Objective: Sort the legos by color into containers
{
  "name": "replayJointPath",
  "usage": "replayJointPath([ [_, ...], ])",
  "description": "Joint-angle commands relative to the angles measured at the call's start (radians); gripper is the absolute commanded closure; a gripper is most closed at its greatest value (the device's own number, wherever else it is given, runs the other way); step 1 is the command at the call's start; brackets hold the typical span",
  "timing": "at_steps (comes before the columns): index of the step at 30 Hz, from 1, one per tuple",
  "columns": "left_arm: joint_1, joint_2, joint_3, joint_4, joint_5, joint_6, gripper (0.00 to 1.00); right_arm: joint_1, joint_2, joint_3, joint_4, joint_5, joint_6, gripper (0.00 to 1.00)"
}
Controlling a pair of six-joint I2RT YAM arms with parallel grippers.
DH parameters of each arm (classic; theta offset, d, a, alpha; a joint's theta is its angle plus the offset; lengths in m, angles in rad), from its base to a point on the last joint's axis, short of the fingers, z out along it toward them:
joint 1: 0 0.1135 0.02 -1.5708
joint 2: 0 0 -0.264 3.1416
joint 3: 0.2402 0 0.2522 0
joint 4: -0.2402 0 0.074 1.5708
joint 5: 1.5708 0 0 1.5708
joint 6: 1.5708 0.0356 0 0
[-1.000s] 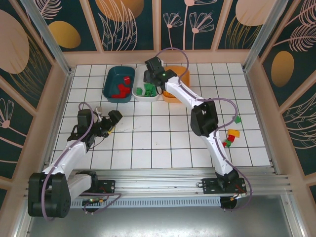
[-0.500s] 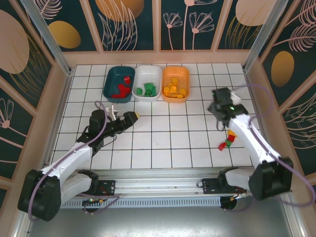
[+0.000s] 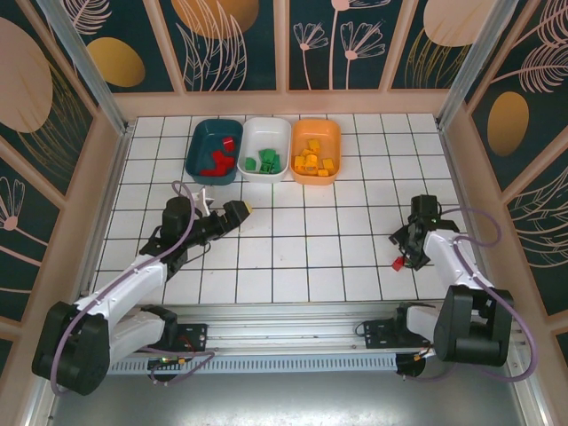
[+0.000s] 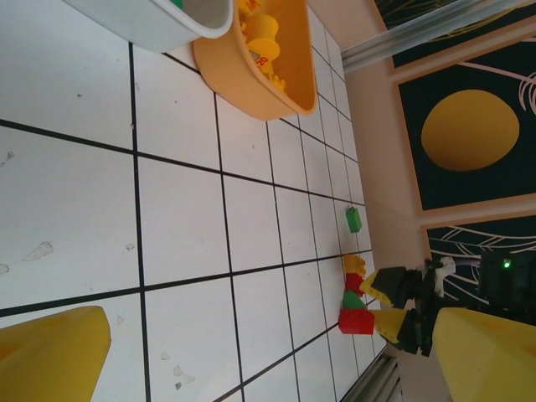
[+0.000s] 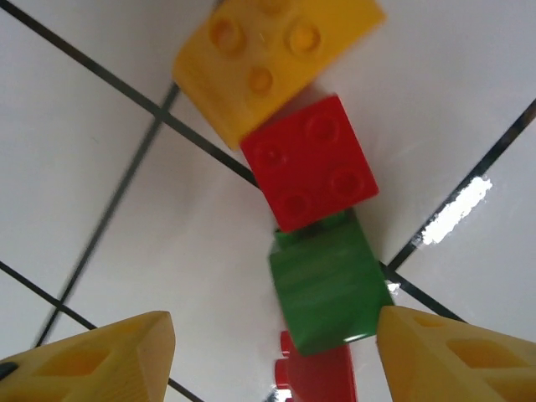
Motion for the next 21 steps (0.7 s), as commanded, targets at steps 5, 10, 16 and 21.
replayJointPath([
  [5,-0.008,-0.017,0.010,-0.023,-0.024,0.033,0.02,0.013,0.032,-0.052,0.068,-0.104,0.015,0.50],
  [10,-0.008,-0.009,0.012,-0.029,-0.023,0.039,0.01,0.048,0.081,-0.051,0.077,-0.125,0.016,0.60],
  [16,-0.008,-0.005,-0.001,-0.020,-0.035,0.037,0.01,0.074,0.126,-0.052,0.123,-0.165,0.010,0.61],
  [21,-0.009,0.020,0.008,-0.019,-0.024,0.043,0.01,0.113,0.212,-0.015,0.207,-0.228,-0.017,0.61],
])
